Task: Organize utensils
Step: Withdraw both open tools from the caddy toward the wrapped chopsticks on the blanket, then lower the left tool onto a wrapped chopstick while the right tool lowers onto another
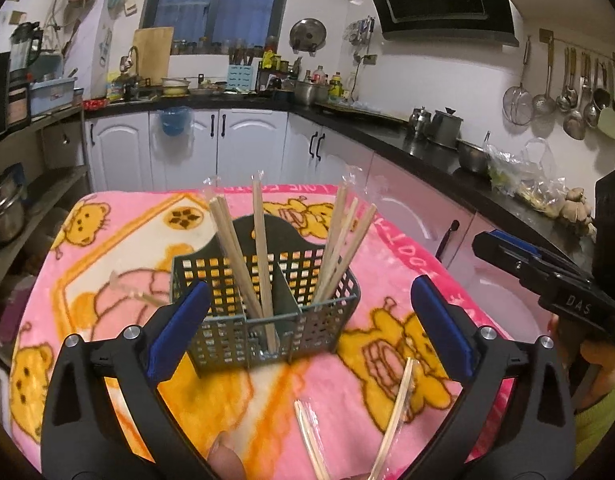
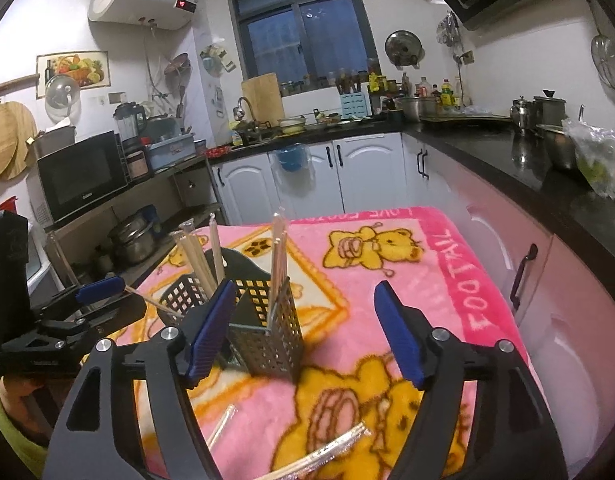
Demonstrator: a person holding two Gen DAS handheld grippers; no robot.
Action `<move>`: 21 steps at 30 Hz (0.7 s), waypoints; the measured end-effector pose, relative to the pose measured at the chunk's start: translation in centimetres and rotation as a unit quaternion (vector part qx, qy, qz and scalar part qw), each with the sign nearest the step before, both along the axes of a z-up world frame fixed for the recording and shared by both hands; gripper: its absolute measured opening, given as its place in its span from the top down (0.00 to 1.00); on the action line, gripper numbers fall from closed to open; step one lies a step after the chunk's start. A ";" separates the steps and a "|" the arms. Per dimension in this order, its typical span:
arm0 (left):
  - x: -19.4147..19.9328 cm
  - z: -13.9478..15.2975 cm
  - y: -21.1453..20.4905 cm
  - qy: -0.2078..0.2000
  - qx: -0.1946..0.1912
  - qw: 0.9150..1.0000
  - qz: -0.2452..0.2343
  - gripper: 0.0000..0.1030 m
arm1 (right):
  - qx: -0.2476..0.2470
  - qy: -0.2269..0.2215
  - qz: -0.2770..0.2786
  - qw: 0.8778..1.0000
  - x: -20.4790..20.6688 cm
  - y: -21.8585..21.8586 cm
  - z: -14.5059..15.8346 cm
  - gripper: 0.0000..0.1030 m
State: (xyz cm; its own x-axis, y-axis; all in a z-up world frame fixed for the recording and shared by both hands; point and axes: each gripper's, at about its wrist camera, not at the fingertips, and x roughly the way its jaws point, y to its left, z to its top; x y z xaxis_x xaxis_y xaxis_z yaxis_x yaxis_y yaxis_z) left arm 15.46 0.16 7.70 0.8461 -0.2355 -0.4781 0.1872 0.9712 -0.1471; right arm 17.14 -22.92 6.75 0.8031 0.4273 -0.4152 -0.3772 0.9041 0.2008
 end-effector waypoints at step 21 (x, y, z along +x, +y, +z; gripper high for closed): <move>-1.4 -3.7 -2.1 0.033 0.017 0.999 -0.016 0.10 | -0.001 0.038 -0.017 0.999 -2.4 -2.4 -3.7 0.27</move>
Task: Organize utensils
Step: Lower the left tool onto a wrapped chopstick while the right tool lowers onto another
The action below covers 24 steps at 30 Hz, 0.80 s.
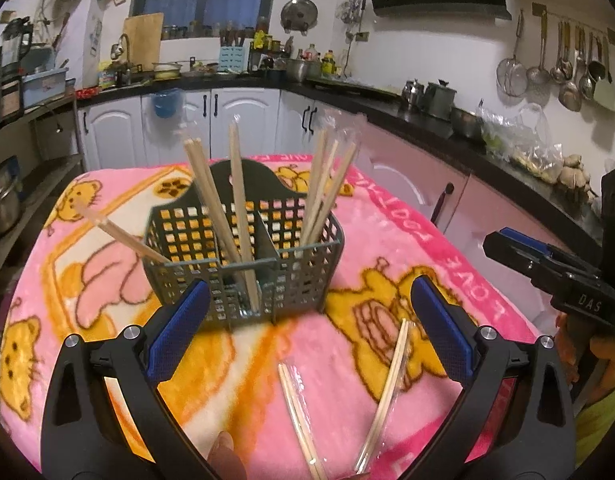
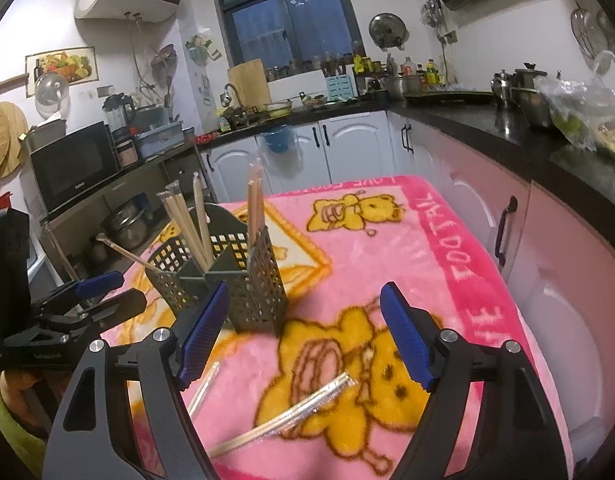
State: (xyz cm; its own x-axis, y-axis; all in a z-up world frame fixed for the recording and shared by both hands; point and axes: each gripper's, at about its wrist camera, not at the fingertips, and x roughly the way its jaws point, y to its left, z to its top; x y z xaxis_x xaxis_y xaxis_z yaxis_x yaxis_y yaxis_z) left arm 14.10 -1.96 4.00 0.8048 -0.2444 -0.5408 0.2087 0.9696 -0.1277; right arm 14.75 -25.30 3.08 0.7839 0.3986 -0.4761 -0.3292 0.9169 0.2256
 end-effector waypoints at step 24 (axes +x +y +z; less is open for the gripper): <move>0.9 -7.3 -1.2 0.097 0.030 0.995 -0.007 0.10 | -0.005 0.102 0.014 0.995 1.1 -1.1 -7.1 0.27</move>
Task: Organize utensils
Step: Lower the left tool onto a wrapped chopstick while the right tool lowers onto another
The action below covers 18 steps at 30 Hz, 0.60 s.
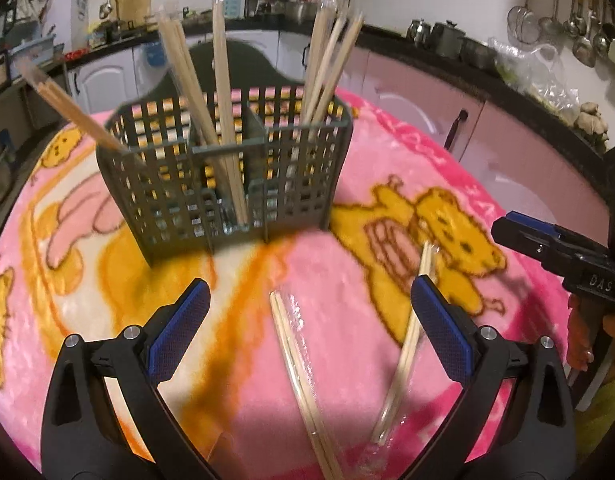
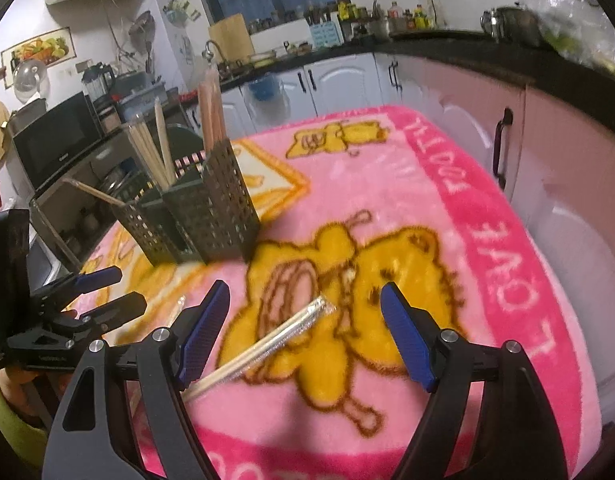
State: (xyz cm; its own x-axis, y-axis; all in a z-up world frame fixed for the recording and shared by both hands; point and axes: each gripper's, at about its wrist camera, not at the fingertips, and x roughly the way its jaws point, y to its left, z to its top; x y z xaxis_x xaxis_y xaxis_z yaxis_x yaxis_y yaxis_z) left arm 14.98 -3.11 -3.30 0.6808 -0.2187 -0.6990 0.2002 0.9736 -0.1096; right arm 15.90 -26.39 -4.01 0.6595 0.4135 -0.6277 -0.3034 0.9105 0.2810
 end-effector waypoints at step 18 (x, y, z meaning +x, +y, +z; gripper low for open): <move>2.9 -4.6 1.1 0.098 -0.036 0.994 0.017 0.41 | 0.008 0.116 0.013 0.993 3.9 1.7 -5.3 0.56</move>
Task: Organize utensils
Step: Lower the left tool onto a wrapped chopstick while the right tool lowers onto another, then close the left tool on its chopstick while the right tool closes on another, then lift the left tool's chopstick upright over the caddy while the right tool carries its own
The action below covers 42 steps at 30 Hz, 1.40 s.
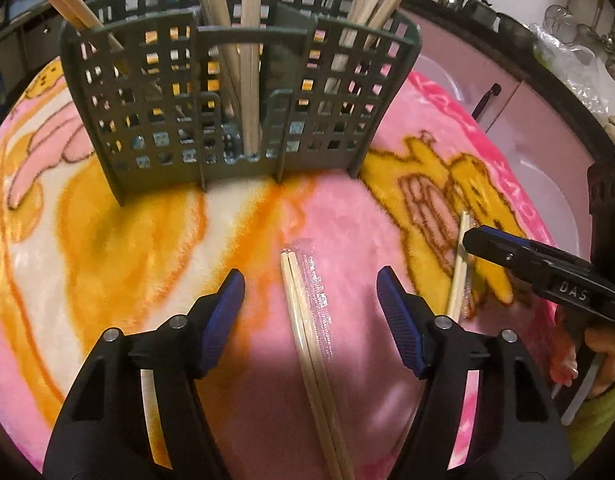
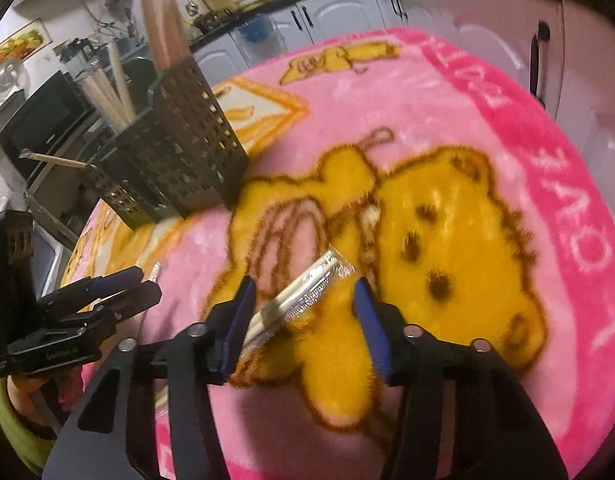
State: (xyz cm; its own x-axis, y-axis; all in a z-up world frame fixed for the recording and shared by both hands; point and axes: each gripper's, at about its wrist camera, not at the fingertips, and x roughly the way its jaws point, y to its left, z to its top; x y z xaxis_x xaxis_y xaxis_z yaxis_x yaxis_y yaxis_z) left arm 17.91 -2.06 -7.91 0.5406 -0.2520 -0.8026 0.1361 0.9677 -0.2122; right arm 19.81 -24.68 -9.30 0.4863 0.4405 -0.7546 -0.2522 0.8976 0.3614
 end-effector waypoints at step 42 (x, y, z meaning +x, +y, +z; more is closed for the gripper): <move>0.7 7.6 -1.4 -0.085 0.027 0.996 -0.029 0.95 | 0.004 -0.150 0.025 0.988 -1.1 2.9 10.3 0.95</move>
State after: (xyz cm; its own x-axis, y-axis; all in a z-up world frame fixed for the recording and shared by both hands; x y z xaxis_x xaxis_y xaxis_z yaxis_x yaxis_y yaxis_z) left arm 18.60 -3.46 -0.31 0.6563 -0.2449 -0.7137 0.2214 0.9667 -0.1281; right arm 18.70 -21.81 1.04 0.6647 0.4756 -0.5762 -0.3929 0.8785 0.2718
